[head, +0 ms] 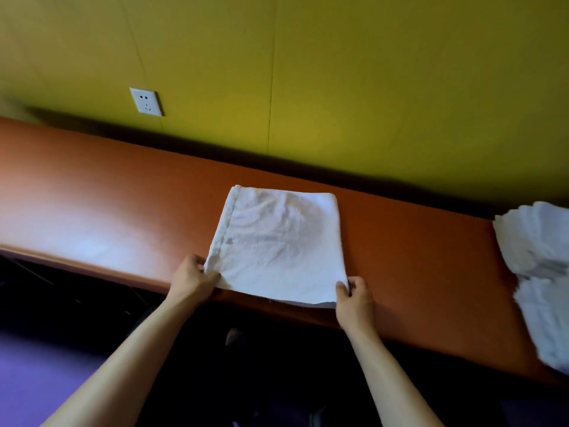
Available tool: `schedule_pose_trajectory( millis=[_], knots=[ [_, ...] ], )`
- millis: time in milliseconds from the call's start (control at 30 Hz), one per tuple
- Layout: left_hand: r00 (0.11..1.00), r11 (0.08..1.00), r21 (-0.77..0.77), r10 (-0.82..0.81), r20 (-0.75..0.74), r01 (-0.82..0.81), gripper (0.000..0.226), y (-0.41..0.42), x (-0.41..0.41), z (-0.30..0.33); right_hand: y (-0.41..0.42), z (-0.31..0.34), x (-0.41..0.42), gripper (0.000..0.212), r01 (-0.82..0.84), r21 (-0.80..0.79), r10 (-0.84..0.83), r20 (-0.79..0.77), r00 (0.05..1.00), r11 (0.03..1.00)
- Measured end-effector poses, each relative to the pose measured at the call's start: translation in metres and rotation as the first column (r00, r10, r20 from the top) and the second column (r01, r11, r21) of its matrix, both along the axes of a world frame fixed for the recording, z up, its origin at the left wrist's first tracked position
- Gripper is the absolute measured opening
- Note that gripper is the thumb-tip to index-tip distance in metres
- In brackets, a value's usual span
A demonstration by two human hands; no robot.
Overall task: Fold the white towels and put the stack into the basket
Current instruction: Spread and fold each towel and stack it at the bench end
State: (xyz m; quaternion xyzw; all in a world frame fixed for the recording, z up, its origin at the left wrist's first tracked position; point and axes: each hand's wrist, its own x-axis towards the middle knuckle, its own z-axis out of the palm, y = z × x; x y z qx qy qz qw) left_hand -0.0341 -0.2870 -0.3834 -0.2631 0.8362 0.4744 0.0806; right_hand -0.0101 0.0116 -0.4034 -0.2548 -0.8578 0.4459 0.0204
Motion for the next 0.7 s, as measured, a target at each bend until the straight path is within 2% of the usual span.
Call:
schedule_pose_trajectory(
  millis=[100,167,267,367,433,500,600,633,667,700],
  knots=[
    [0.998,0.974,0.222,0.050,-0.026,-0.043,0.047,0.018,0.035,0.006,0.015,0.016,0.020,0.014,0.025,-0.031,-0.027,-0.067,0.997,0.999],
    [0.998,0.953,0.303,0.033,-0.061,-0.013,0.049,0.028,0.057,0.009,0.023,0.023,0.036,0.013,0.037,-0.106,-0.049,-0.117,0.992,0.994],
    [0.995,0.938,0.347,0.017,-0.095,0.017,0.035,0.035,0.084,0.013,0.038,0.025,0.060,0.023,0.023,-0.238,-0.061,-0.154,0.986,0.971],
    [0.994,0.925,0.380,0.044,-0.105,-0.001,0.013,0.041,0.106,0.019,0.052,0.029,0.078,0.008,0.014,-0.354,-0.077,-0.165,0.983,0.935],
    [0.994,0.902,0.431,0.077,-0.084,-0.033,0.012,0.042,0.120,0.026,0.059,0.035,0.090,0.004,0.055,-0.491,-0.140,-0.139,0.980,0.870],
    [0.997,0.877,0.480,0.022,-0.074,0.016,0.025,0.040,0.134,0.032,0.067,0.041,0.101,0.006,0.103,-0.669,-0.211,-0.082,0.974,0.736],
    [0.987,0.880,0.452,-0.102,-0.126,0.149,0.047,0.040,0.149,0.036,0.080,0.048,0.110,0.019,0.119,-0.855,-0.234,-0.002,0.972,0.505],
    [0.984,0.901,0.406,-0.100,-0.148,0.152,0.048,0.041,0.149,0.034,0.084,0.047,0.112,0.024,0.113,-0.864,-0.221,0.002,0.975,0.491],
    [0.981,0.923,0.361,-0.077,-0.177,0.137,0.044,0.042,0.147,0.033,0.085,0.046,0.113,0.028,0.100,-0.844,-0.192,-0.003,0.981,0.526],
    [0.977,0.939,0.324,-0.051,-0.206,0.117,0.038,0.042,0.144,0.031,0.086,0.044,0.112,0.029,0.075,-0.795,-0.153,-0.023,0.988,0.602]
  ],
)
